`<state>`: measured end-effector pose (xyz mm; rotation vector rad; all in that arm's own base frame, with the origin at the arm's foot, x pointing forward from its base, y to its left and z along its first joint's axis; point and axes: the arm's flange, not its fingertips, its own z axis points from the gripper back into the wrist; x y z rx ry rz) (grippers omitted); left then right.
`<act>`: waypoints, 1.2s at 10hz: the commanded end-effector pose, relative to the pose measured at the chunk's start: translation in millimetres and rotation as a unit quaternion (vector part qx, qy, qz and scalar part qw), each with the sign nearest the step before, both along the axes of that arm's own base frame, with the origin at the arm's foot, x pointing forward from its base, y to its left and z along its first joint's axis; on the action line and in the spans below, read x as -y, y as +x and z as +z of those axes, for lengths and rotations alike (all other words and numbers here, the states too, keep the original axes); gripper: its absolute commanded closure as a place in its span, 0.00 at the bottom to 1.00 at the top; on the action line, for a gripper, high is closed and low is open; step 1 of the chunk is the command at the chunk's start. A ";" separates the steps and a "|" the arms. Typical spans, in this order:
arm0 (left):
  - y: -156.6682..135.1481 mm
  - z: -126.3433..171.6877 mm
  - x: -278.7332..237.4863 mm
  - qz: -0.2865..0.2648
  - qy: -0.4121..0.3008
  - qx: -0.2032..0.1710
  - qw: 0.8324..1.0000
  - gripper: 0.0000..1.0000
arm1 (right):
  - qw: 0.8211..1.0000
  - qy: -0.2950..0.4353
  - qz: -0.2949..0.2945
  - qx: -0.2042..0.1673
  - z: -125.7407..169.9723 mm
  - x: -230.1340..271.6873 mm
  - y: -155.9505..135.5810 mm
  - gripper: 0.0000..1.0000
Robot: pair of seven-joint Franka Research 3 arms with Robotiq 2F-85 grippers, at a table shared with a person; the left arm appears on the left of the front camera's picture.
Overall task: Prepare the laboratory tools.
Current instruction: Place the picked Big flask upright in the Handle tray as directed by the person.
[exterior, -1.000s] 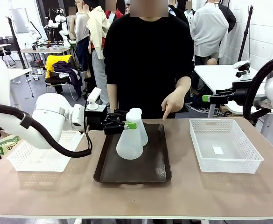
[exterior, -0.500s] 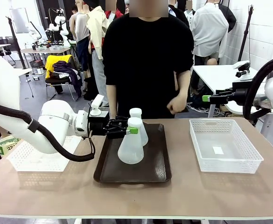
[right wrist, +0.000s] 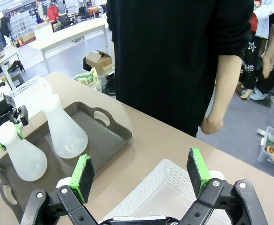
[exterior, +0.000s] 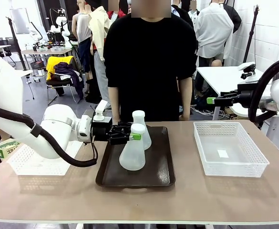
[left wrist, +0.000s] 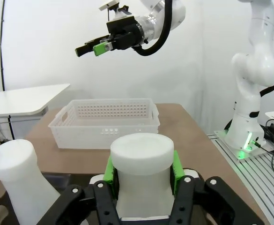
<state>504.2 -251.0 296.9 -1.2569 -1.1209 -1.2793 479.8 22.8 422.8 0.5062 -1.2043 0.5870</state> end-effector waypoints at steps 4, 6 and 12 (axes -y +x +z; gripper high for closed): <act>1.5 4.5 4.8 -0.016 0.043 -0.033 0.998 0.00 | 1.000 -0.001 0.002 -0.006 0.1 -0.1 -0.4 0.00; -2.3 4.3 5.4 -0.028 0.066 -0.037 0.997 0.00 | 1.000 -0.001 0.002 -0.006 0.1 -0.1 -0.4 0.00; -3.5 0.0 2.2 -0.019 0.061 -0.030 0.998 0.00 | 1.000 -0.001 0.002 -0.006 0.1 -0.1 -0.4 0.00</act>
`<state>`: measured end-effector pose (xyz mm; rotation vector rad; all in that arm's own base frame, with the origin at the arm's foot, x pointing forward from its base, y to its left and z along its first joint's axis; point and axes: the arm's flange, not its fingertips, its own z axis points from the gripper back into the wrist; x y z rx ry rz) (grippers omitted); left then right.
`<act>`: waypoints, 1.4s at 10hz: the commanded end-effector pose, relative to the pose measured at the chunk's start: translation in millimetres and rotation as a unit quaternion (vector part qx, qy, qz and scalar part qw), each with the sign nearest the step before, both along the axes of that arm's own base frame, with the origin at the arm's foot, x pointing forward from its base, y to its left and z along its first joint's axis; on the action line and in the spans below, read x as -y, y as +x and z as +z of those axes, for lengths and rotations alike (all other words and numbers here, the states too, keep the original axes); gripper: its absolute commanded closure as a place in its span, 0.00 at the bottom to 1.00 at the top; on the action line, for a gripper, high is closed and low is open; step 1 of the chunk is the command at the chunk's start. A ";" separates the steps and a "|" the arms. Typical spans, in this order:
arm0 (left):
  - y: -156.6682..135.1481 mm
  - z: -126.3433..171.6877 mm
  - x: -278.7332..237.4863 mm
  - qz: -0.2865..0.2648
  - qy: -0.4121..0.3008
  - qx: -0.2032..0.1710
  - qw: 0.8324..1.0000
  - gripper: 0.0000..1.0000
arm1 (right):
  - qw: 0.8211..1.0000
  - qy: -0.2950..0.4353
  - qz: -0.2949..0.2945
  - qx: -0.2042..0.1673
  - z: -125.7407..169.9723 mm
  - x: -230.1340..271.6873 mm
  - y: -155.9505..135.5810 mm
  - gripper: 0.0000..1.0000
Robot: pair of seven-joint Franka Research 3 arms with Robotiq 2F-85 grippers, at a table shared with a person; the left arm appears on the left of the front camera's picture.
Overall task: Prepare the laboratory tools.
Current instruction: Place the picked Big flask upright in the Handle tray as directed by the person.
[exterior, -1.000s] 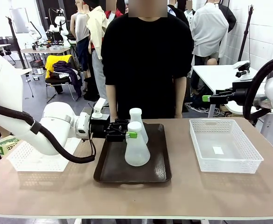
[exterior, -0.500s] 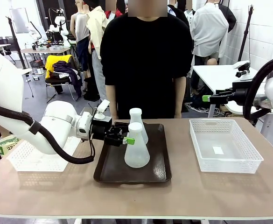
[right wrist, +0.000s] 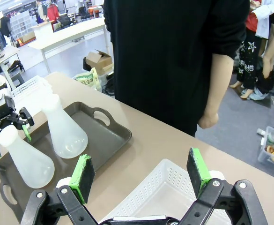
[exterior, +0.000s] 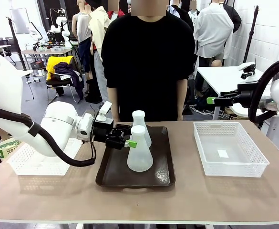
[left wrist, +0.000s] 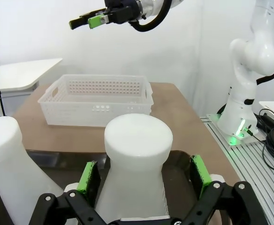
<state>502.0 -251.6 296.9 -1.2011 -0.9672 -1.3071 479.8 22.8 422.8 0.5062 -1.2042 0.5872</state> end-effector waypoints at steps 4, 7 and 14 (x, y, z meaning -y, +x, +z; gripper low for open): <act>-1.3 -0.1 1.7 -0.007 -0.006 -0.002 1.000 0.00 | 1.000 -0.001 0.002 -0.006 0.1 -0.1 -0.4 0.00; -1.3 -0.1 1.7 -0.007 -0.006 -0.002 1.000 0.00 | 1.000 -0.001 0.002 -0.006 0.1 -0.1 -0.4 0.00; -1.3 -0.1 1.7 -0.007 -0.006 -0.002 1.000 0.00 | 1.000 -0.001 0.002 -0.006 0.1 -0.1 -0.4 0.00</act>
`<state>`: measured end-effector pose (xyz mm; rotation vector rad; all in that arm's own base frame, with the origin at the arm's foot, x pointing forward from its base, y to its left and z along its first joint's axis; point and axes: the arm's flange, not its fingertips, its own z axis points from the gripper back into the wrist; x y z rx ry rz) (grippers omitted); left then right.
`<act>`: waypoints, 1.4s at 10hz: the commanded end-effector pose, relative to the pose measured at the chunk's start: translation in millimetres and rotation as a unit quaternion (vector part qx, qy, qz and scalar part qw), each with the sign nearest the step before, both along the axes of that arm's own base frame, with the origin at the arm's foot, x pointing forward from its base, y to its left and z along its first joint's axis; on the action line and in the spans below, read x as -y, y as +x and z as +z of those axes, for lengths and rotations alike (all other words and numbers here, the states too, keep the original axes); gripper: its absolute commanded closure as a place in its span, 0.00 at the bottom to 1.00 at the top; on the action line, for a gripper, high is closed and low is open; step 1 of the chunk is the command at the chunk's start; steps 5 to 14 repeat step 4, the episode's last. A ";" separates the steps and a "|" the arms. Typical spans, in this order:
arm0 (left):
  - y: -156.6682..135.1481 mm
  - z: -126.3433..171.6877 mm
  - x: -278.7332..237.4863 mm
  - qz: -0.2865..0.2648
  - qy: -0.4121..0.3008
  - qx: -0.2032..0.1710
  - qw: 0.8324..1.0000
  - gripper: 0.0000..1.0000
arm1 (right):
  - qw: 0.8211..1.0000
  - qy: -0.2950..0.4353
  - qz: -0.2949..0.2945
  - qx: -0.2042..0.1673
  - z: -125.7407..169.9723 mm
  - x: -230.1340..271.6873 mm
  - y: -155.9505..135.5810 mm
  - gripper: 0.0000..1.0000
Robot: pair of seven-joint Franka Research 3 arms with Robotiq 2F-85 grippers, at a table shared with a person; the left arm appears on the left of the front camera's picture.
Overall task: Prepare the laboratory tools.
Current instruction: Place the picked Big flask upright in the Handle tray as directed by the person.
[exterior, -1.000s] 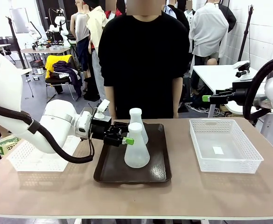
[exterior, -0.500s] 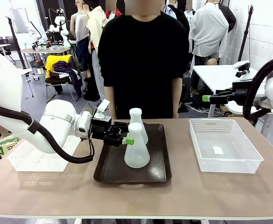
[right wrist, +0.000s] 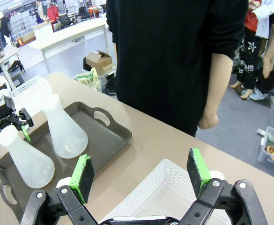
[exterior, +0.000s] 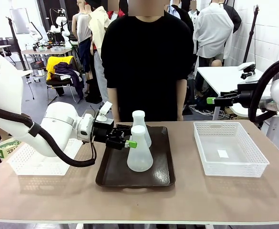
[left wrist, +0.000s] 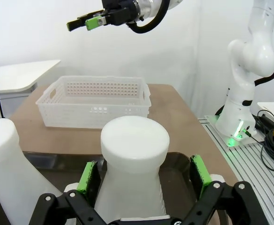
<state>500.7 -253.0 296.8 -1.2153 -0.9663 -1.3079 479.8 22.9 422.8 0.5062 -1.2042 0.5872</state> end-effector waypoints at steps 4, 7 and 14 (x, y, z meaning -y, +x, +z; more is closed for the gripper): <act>0.0 0.1 0.3 -0.002 -0.002 0.000 1.000 0.00 | 1.000 -0.001 0.002 -0.006 0.1 0.0 -0.4 0.00; 0.0 0.1 0.3 -0.002 -0.002 0.000 1.000 0.00 | 1.000 -0.001 0.002 -0.006 0.1 0.0 -0.4 0.00; 0.0 0.1 0.3 -0.002 -0.002 0.000 1.000 0.00 | 1.000 -0.001 0.002 -0.006 0.1 0.0 -0.4 0.00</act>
